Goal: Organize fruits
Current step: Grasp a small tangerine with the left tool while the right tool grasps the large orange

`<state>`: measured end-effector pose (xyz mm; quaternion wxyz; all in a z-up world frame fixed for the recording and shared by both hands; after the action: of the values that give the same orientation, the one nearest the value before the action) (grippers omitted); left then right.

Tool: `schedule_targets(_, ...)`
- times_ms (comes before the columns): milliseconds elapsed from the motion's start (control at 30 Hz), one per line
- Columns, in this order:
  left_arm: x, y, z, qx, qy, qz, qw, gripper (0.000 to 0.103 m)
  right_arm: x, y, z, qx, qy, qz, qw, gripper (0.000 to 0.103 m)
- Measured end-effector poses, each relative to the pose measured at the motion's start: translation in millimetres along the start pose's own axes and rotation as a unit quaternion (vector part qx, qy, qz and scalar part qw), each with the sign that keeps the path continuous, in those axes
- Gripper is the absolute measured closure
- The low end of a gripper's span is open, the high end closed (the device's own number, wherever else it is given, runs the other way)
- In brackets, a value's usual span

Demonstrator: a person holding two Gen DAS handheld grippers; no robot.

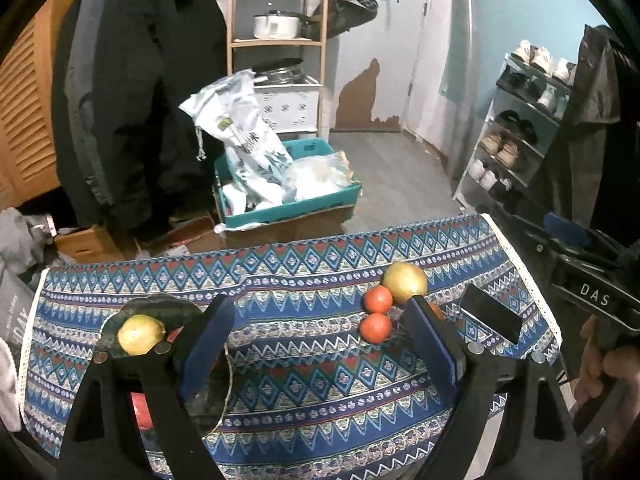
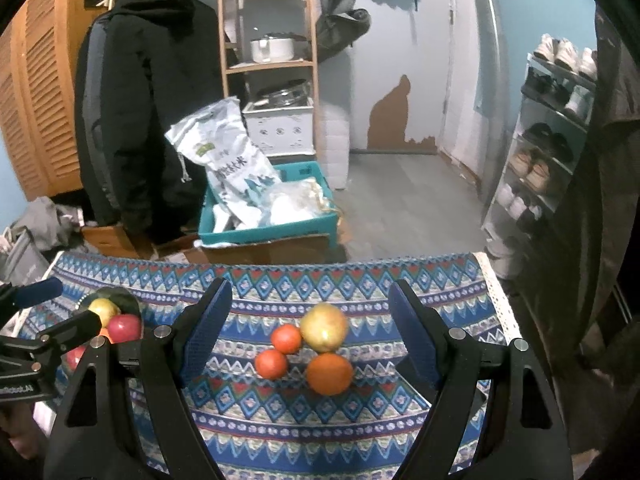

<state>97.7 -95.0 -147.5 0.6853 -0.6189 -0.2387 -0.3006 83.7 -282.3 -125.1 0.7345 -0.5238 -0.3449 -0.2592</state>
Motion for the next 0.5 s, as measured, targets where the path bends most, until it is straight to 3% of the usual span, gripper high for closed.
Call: schedule_targets(500, -24, 62, -40, -0.009, 0.016, 0.058, 0.9981, 0.015, -50, 48, -45, -0.006, 0.051, 0.073, 0.996, 0.022)
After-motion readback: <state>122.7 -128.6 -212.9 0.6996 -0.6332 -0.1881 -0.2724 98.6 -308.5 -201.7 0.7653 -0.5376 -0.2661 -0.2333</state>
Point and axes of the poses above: each gripper's, at about its wrist camera, not at the fingertips, and y roughly the way its jaws point, z to its left, x to its top, the point moved 8 cm from there along y, roughly the way its jaws point, and after that the axes turned 15 degrees about x, right-handed, at the moved point
